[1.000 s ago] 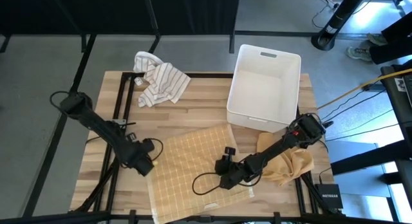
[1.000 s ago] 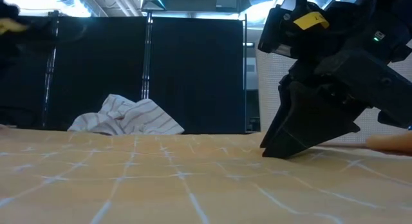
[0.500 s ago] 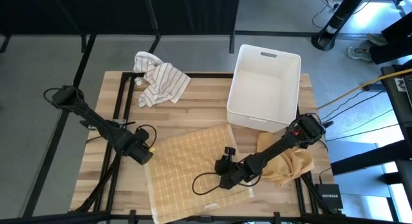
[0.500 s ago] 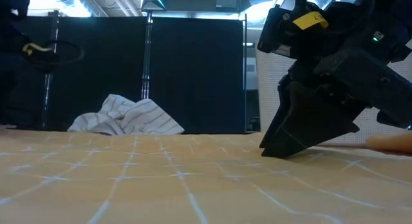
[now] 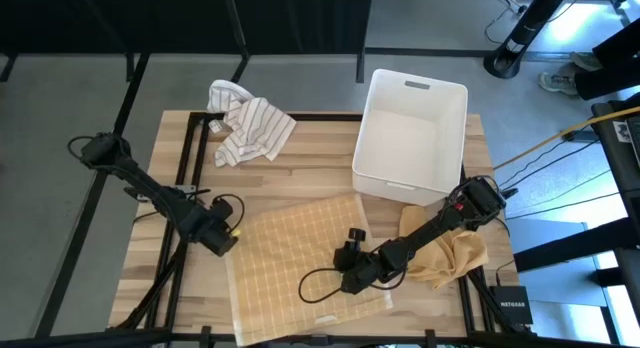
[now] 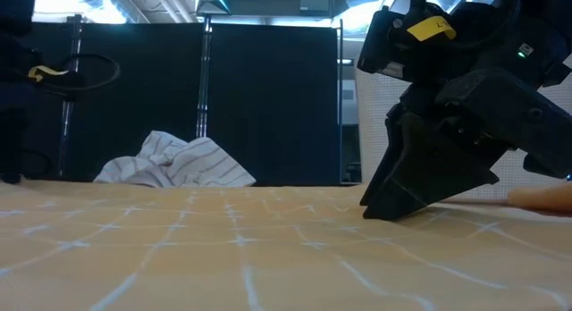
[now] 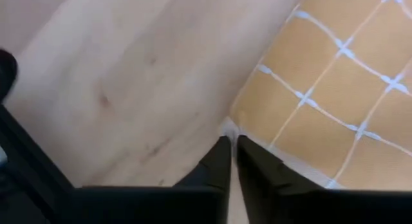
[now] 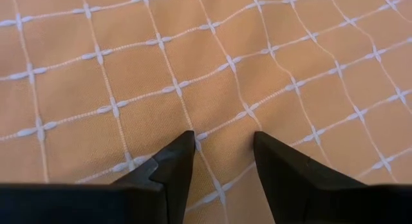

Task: Fold towel
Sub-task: Fold the yellow patterned towel

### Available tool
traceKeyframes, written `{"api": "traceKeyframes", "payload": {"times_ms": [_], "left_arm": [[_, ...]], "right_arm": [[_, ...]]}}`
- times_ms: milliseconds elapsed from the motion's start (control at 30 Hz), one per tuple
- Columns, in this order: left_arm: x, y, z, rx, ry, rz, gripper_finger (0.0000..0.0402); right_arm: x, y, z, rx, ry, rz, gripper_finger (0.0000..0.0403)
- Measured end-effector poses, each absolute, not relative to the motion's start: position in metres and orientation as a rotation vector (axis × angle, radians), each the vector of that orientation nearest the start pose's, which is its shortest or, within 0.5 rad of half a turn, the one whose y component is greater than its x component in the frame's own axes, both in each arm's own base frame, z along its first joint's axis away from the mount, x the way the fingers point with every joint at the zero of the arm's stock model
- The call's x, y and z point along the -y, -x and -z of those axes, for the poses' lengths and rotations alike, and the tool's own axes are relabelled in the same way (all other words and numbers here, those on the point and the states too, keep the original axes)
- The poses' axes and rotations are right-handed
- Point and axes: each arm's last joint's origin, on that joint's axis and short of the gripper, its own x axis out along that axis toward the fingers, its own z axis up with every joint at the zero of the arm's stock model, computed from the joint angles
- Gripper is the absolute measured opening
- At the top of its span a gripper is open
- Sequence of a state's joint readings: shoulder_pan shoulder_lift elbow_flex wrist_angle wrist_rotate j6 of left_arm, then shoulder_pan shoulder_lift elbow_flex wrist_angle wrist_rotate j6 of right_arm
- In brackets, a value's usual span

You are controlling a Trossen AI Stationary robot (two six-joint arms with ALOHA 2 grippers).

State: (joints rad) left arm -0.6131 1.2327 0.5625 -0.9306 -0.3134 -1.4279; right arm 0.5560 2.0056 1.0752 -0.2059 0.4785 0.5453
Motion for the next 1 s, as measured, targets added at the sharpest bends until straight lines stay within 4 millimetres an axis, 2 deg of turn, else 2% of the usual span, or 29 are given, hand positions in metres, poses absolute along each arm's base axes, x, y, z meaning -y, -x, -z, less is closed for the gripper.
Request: {"api": "traceKeyframes", "payload": {"times_ms": [167,467,767,1000], "left_arm": [[0.089,-0.134,-0.156,-1.124,0.451,-0.720,0.0004],[0.109,-0.127,-0.181,-0.746,0.578,-0.548,0.0002],[0.100,-0.109,-0.180,-0.678,0.560,-0.689,0.0001],[0.099,-0.107,-0.179,-0.704,0.517,-0.681,0.0015]], "right_arm": [[-0.181,-0.317,-0.098,-0.958,0.063,0.197,0.0169],[-0.181,-0.317,-0.098,-0.958,0.063,0.197,0.0169],[-0.181,-0.317,-0.097,-0.958,0.063,0.198,0.0169],[-0.181,-0.317,-0.098,-0.947,0.068,0.207,0.0169]]}}
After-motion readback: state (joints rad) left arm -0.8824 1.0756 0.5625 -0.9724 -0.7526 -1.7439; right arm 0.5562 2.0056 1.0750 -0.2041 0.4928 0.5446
